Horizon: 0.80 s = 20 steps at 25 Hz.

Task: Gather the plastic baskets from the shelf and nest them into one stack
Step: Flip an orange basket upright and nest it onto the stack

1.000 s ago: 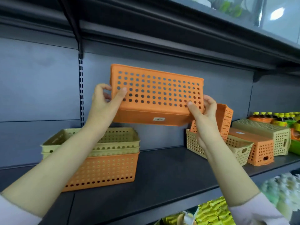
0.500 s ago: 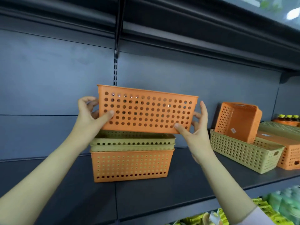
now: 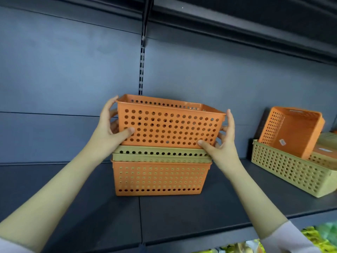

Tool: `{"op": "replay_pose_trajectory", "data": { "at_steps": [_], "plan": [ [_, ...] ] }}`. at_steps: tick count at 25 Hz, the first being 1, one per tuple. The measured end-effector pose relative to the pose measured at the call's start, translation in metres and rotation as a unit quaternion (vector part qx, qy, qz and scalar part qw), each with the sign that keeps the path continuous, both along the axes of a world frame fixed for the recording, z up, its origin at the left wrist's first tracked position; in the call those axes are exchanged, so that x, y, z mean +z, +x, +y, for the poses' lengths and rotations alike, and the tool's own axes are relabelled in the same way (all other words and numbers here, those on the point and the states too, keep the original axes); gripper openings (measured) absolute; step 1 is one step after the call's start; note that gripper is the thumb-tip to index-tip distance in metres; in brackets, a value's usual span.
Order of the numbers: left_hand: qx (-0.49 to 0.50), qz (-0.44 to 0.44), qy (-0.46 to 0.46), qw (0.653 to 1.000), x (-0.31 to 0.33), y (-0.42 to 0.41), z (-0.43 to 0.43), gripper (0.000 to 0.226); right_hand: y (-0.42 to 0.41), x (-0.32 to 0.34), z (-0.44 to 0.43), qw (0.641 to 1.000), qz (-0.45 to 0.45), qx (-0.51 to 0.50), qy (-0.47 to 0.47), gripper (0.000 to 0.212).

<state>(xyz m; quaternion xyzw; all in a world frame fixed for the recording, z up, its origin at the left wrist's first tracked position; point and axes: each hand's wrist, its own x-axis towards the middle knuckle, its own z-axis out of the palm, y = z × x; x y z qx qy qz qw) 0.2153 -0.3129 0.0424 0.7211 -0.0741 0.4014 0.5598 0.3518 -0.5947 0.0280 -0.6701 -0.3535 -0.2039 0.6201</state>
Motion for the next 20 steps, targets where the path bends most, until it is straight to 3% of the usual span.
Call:
{"op": "replay_pose_trajectory", "data": {
  "at_steps": [4, 6, 9, 16, 20],
  "plan": [
    [-0.011, 0.007, -0.014, 1.000, -0.017, -0.003, 0.003, 0.083, 0.004, -0.017, 0.000, 1.000, -0.012, 0.006, -0.015, 0.094],
    [-0.005, -0.002, -0.009, 1.000, -0.030, -0.006, 0.002, 0.072, 0.004, -0.026, -0.002, 1.000, -0.017, 0.006, -0.004, 0.069],
    [0.078, -0.010, 0.005, 0.997, -0.046, -0.009, 0.005, 0.043, 0.006, -0.033, -0.003, 0.995, -0.063, -0.077, -0.001, 0.029],
    [0.065, 0.004, 0.078, 0.995, -0.031, 0.001, 0.002, 0.033, 0.010, -0.037, 0.010, 0.987, -0.085, -0.113, -0.073, 0.027],
    [0.106, -0.004, 0.059, 0.993, -0.043, 0.011, 0.000, 0.028, 0.019, -0.044, 0.009, 0.976, -0.127, -0.156, -0.083, 0.028]
  ]
}}
